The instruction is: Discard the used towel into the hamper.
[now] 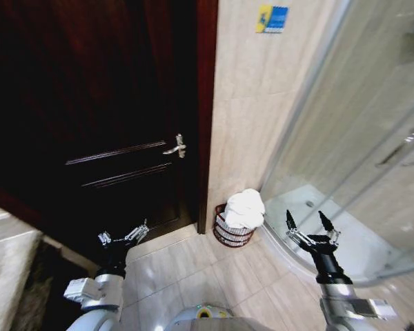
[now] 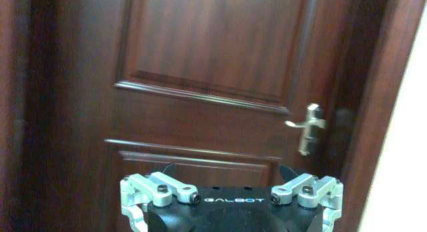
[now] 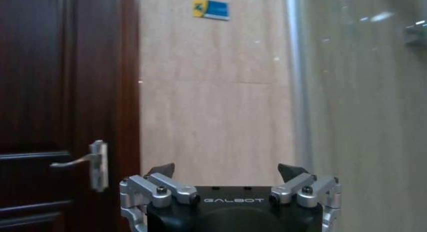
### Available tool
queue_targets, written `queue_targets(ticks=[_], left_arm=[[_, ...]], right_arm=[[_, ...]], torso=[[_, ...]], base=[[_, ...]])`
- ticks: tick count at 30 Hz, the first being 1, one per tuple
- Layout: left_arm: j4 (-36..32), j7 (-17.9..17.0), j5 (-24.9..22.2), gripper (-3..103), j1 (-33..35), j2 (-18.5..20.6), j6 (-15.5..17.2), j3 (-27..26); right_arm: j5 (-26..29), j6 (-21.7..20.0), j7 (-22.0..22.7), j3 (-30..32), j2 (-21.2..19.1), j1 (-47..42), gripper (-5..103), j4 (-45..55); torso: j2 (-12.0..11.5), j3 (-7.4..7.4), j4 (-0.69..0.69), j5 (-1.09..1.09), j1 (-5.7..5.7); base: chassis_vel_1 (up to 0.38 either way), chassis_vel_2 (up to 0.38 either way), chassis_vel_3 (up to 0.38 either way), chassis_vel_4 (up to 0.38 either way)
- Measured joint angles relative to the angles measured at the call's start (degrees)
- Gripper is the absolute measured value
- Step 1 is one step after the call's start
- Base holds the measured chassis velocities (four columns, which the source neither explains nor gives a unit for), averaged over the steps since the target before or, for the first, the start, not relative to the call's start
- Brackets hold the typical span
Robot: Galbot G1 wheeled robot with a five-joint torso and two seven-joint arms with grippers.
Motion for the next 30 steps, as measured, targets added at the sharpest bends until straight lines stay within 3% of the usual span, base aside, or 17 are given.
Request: queue_targets(ticks=[19, 30], left_arm=[[0.0, 0.0, 0.0, 100, 0.0, 0.0, 0.0, -0.01], [0.0, 0.0, 0.0, 100, 0.0, 0.0, 0.0, 0.0]], right_arm=[[0.0, 0.01, 0.0, -0.01, 0.0, 0.0, 100, 0.0], [0.0, 0.01, -0.01, -0.01, 0.0, 0.01, 100, 0.0]], torso=[[0.0, 0.0, 0.02, -0.01, 0.0], [0.0, 0.0, -0.01, 0.0, 0.0]], base=[[0.123, 0.131, 0.12, 0.118], [0.017, 0.015, 0.025, 0.018]])
